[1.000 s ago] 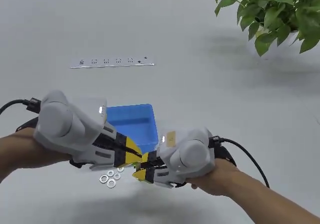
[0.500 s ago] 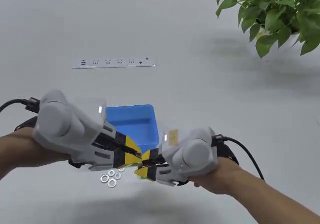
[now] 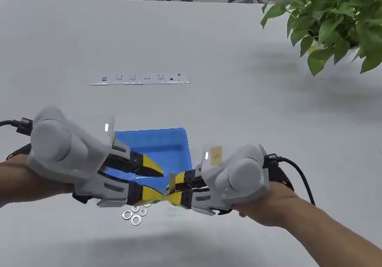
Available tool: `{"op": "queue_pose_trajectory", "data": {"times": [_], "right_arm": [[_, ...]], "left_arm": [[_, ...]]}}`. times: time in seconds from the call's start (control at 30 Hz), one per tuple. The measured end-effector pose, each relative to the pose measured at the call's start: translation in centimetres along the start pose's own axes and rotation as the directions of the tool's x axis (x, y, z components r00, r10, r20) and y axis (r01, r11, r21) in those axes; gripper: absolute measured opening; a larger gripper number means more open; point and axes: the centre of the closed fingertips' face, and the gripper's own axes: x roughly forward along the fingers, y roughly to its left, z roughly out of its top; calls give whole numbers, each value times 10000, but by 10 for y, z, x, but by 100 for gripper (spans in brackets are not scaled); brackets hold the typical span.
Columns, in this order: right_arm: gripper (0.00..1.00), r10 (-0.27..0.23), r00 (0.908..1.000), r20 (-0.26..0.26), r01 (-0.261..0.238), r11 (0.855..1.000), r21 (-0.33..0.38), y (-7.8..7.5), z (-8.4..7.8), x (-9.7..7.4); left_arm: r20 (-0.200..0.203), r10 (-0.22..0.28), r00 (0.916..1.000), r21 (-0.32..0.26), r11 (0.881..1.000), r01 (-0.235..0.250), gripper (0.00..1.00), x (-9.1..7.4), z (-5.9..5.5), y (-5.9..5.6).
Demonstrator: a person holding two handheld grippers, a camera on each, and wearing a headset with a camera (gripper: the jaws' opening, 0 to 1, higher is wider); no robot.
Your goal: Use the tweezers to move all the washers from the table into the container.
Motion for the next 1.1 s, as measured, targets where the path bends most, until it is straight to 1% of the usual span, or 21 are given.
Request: {"op": "queue_pose_trajectory", "data": {"times": [0.07, 0.3, 0.37, 0.5, 0.67, 0.8, 0.9, 1.0, 1.1], "right_arm": [[8, -25, 10000, 47, 25, 10000, 0, -1, 2, -2], [9, -74, 9999, 131, 74, 10000, -20, -6, 9, -8], [9, -85, 9998, 183, 85, 10000, -17, -9, 12, -10], [9, -110, 9996, 259, 110, 9999, -19, -13, 16, -13], [9, -135, 9993, 337, 138, 9999, -84, -19, 21, -16], [9, -130, 9990, 420, 135, 9998, -118, -24, 26, -16], [9, -126, 9988, 483, 134, 9998, -167, -29, 29, -14], [9, -101, 9986, 520, 113, 9997, -234, -34, 33, -12], [9, -86, 9984, 562, 103, 9995, -302, -39, 36, -10]], "left_arm": [[60, 79, 10000, -106, 9999, -78, 31, -2, -1, -1], [315, 341, 9989, -615, 9976, -321, 43, -8, -5, -3], [397, 494, 9980, -877, 9951, -458, 47, -10, -6, -2], [535, 698, 9961, -1111, 9918, -635, 52, -15, -7, -2], [858, 1072, 9905, -1440, 9851, -941, 58, -22, -6, 1], [931, 1397, 9858, -1678, 9781, -1228, 64, -28, -7, 4], [1046, 1664, 9805, -1918, 9708, -1443, 69, -32, -9, 6], [1144, 1903, 9750, -2130, 9633, -1631, 72, -36, -11, 7], [1175, 2051, 9717, -2232, 9589, -1755, 74, -40, -13, 7]]}}
